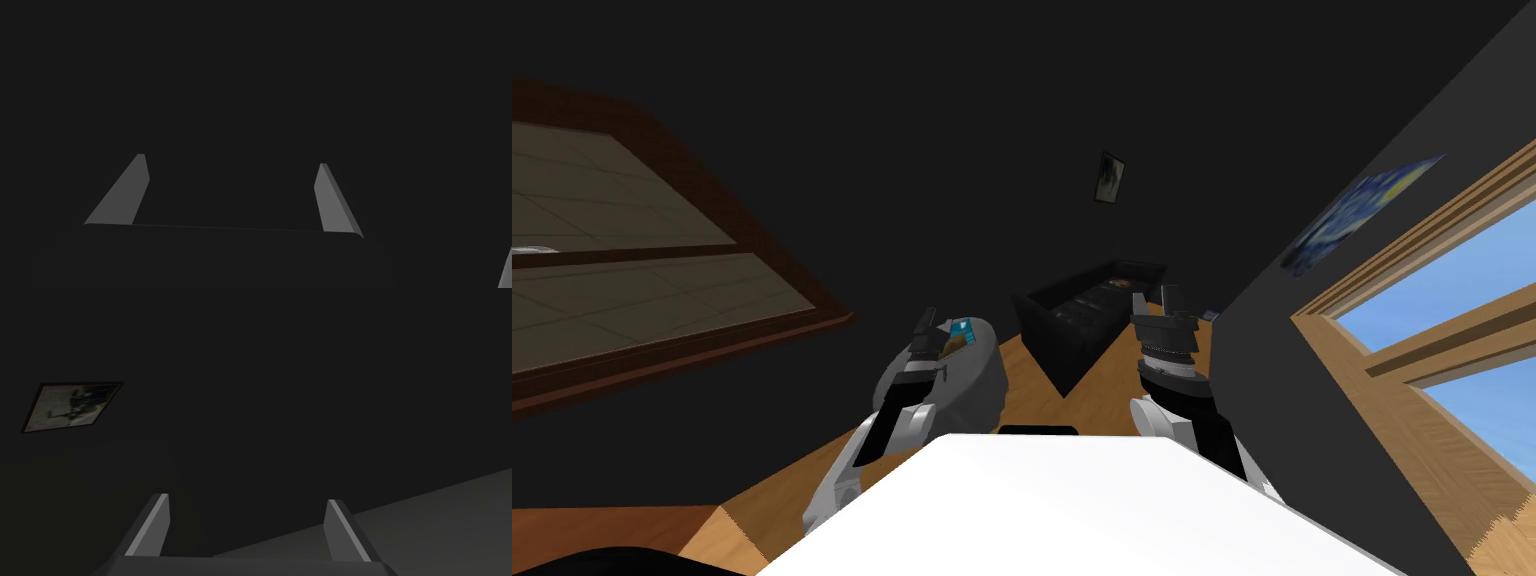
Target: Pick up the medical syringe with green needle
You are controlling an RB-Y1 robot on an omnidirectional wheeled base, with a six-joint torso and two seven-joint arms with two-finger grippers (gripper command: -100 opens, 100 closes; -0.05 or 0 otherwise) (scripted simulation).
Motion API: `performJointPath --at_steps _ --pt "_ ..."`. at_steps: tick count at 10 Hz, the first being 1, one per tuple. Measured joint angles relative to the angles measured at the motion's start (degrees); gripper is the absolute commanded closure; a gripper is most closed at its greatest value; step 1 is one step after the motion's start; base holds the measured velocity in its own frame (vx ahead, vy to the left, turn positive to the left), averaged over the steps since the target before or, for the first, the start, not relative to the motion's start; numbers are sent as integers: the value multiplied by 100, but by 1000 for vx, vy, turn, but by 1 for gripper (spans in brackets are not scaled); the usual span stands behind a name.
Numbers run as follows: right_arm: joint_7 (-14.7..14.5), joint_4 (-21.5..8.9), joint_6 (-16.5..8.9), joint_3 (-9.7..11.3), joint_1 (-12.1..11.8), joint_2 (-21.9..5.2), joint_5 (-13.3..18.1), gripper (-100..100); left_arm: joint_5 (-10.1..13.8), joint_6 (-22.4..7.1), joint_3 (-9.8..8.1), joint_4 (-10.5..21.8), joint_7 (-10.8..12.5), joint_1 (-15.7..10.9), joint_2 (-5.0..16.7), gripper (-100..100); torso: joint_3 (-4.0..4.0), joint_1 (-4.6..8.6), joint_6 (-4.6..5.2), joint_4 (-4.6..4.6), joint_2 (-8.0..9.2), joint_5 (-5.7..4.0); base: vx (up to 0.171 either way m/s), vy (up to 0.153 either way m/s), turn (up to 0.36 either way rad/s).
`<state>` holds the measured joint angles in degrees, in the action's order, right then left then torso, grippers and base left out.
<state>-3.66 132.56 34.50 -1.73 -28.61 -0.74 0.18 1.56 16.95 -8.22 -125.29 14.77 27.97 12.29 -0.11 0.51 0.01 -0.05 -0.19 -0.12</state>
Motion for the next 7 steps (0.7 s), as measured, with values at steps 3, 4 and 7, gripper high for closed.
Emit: performJointPath --at_steps 3,4,7 --pt "0 0 0 -1 0 -1 0 0 96 -386 -205 165 168 27 180 -100 1 -18 -1 0 2 4 54 -99 -39" --pt "0 0 0 0 0 0 0 0 161 -603 -336 264 248 -40 308 -100 -1 -12 0 0 -2 3 74 -186 -81" --pt "0 0 0 0 0 0 0 0 344 -1093 -682 535 546 101 579 -100 -1 -6 0 0 -2 1 55 -117 -31"
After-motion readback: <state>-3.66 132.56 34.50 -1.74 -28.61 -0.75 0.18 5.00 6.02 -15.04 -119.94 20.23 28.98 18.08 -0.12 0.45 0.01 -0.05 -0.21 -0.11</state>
